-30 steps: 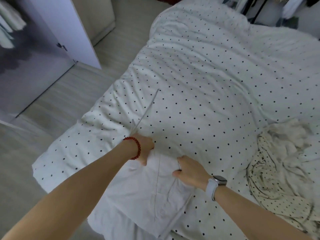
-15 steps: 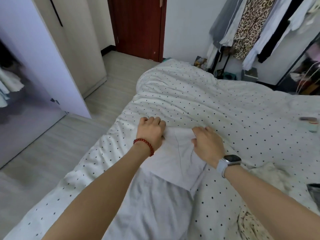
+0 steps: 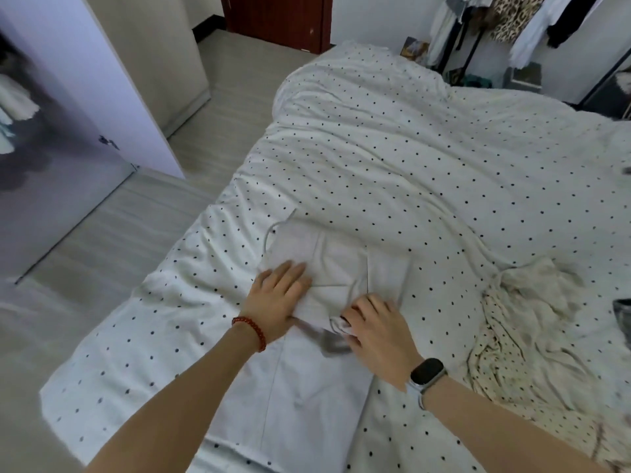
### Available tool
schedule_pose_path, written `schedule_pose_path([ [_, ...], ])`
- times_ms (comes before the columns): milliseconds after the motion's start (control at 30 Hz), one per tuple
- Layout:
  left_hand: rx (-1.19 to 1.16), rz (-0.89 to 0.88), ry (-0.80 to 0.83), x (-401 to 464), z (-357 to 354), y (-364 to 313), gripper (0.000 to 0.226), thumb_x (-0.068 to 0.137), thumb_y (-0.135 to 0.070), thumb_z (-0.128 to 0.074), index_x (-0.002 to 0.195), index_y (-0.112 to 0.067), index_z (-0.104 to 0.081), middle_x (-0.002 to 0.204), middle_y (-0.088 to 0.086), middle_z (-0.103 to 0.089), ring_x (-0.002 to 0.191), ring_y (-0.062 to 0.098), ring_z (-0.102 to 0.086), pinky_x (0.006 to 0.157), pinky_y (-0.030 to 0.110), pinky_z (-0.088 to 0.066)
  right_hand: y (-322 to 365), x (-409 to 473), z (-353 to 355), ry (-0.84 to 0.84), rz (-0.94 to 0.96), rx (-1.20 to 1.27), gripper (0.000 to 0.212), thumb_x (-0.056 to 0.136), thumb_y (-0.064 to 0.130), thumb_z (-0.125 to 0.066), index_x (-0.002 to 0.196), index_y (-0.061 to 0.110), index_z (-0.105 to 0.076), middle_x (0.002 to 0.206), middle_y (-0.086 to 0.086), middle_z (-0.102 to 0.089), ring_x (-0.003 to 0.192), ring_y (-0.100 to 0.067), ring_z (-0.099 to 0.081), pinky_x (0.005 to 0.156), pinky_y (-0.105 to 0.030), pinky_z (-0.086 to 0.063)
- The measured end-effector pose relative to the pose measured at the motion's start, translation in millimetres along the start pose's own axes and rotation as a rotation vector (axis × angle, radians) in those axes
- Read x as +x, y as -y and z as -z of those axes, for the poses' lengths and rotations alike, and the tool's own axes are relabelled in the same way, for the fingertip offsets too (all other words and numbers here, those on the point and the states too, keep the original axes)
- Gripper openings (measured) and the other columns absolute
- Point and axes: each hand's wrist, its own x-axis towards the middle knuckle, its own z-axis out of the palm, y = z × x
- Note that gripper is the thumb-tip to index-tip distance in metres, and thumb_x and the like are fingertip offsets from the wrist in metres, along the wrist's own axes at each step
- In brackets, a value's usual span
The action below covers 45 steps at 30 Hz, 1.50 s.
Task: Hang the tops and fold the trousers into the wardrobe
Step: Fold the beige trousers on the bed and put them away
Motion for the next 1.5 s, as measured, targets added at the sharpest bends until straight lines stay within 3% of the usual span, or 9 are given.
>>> schedule_pose_path([
  [100,-0.144,-0.019,0.139,-26.8,-16.1,0.6,0.067,0.074,-0.051,-0.053,0.134,-0.026,-0.044,0.145,0.000,-0.040,0.133,0.017,-0.035,0.101,0.050,-0.042,4.6,-24.6,-15.1,0.018,0.034,0.073,0.024,0.079,0.040,-0.051,0.084,0.020,-0.063,0.085,0.002,-0.057,0.077,-0.021,-0.054,0.067,-0.031,-0.039],
  [300,-0.133,0.131,-0.223,24.3,-10.1,-3.7,0.040,0.085,-0.034,-0.037,0.119,-0.020,-0.053,0.130,0.009,-0.056,0.122,0.030,-0.049,0.097,0.055,-0.039,-6.5,32.1,-15.1,-0.200,-0.308,-0.011,0.038,0.086,0.029,-0.040,0.115,0.013,-0.060,0.121,-0.010,-0.058,0.112,-0.030,-0.051,0.092,-0.049,-0.033],
  [433,-0.270,0.383,0.005,84.7,-11.0,-5.0,0.054,0.097,-0.045,-0.015,0.146,-0.025,-0.026,0.156,0.000,-0.015,0.144,0.020,-0.010,0.115,0.049,-0.006,-32.4,56.2,-31.8,-0.049,-0.534,0.074,0.041,0.087,0.032,-0.036,0.113,0.014,-0.062,0.114,-0.006,-0.064,0.110,-0.030,-0.057,0.095,-0.059,-0.038],
  [567,-0.220,0.507,0.234,100.8,-37.2,6.7,0.058,0.098,-0.047,-0.008,0.150,-0.021,-0.003,0.158,-0.006,0.005,0.144,0.008,0.005,0.116,0.045,0.001,-70.2,36.3,-44.8,0.035,-0.580,0.150,0.053,0.090,0.037,-0.025,0.117,0.012,-0.064,0.126,-0.003,-0.061,0.116,-0.026,-0.057,0.095,-0.052,-0.041],
  [767,-0.406,0.715,-0.170,106.7,-33.0,9.2,0.046,0.097,-0.033,-0.035,0.138,-0.014,-0.039,0.145,0.006,-0.036,0.133,0.026,-0.029,0.105,0.042,-0.024,-87.7,29.2,-29.7,-0.162,-0.959,0.616,0.036,0.096,0.034,-0.044,0.091,0.004,-0.064,0.085,-0.007,-0.066,0.081,-0.027,-0.060,0.071,-0.034,-0.047],
  [967,-0.415,0.970,-0.106,141.9,-4.3,29.9,0.030,0.092,-0.031,-0.045,0.109,-0.015,-0.063,0.079,-0.003,-0.058,0.082,0.023,-0.048,0.087,0.036,-0.025,-103.8,67.9,-27.0,-0.012,-1.126,0.667,0.021,0.089,0.035,-0.053,0.085,0.014,-0.053,0.082,0.001,-0.055,0.078,-0.020,-0.051,0.066,-0.028,-0.037],
  [1233,-0.499,0.983,-0.176,140.2,-2.6,38.7,0.020,0.094,-0.020,-0.045,0.104,-0.013,-0.061,0.094,0.004,-0.063,0.084,0.021,-0.047,0.086,0.034,-0.022,-107.5,45.4,-22.0,-0.136,-1.369,0.732,0.027,0.099,0.028,-0.040,0.104,0.005,-0.052,0.097,-0.009,-0.055,0.083,-0.024,-0.048,0.073,-0.031,-0.037],
  [1367,-0.477,0.901,-0.240,142.8,0.9,34.7,0.027,0.093,-0.027,-0.045,0.117,-0.018,-0.056,0.125,0.008,-0.052,0.114,0.026,-0.045,0.094,0.038,-0.024,-100.8,51.3,-17.5,-0.235,-1.234,0.536,0.025,0.096,0.023,-0.043,0.113,0.006,-0.051,0.120,-0.012,-0.053,0.107,-0.029,-0.052,0.095,-0.042,-0.037],
  [1500,-0.332,0.506,-0.471,110.9,-10.2,8.7,0.038,0.093,-0.025,-0.044,0.130,-0.019,-0.050,0.140,0.007,-0.045,0.131,0.027,-0.036,0.107,0.049,-0.018,-70.4,52.4,-11.2,-0.363,-0.620,0.154,0.040,0.090,0.027,-0.034,0.115,0.009,-0.058,0.118,-0.011,-0.059,0.114,-0.031,-0.054,0.103,-0.057,-0.031],
])
